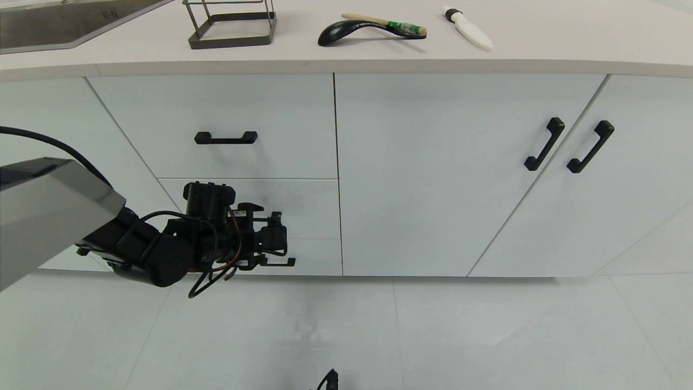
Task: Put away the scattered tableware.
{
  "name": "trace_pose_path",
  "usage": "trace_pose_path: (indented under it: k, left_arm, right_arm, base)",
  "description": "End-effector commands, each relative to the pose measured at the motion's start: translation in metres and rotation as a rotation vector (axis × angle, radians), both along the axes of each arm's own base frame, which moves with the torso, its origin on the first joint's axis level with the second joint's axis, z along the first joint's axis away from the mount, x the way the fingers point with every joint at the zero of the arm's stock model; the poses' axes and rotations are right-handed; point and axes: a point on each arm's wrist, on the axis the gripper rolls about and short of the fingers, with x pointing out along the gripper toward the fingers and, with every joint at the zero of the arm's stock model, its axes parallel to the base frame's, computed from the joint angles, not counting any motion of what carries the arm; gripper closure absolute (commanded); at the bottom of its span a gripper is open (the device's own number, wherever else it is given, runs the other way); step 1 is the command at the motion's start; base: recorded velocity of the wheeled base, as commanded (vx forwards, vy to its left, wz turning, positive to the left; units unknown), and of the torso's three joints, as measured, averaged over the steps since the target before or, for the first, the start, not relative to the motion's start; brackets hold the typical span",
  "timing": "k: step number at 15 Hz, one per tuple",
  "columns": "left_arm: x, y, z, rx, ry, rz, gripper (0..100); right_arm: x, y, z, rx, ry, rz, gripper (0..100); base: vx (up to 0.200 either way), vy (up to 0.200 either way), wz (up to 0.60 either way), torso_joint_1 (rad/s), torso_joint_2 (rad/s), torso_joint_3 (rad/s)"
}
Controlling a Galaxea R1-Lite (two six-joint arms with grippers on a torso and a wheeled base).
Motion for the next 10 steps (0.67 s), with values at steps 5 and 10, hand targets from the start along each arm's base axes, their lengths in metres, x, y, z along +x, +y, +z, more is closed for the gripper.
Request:
trace_pose_path:
  k: [5,10]
  left_arm:
    - [0.003,-0.001,-0.014,0.007,0.033,0.000,0]
    - [0.005,0.001,-0.018,0.010,0.038,0.008,0]
  right_arm:
    - [0.000,0.000,0.000,0.000,0.001,0.002,100]
    - [0.000,0.000,0.000,0.000,0.001,0.000,100]
  base:
    - [0.000,0.000,0.00,0.000,0.00,0.000]
    - [0.000,0.000,0.00,0.000,0.00,0.000]
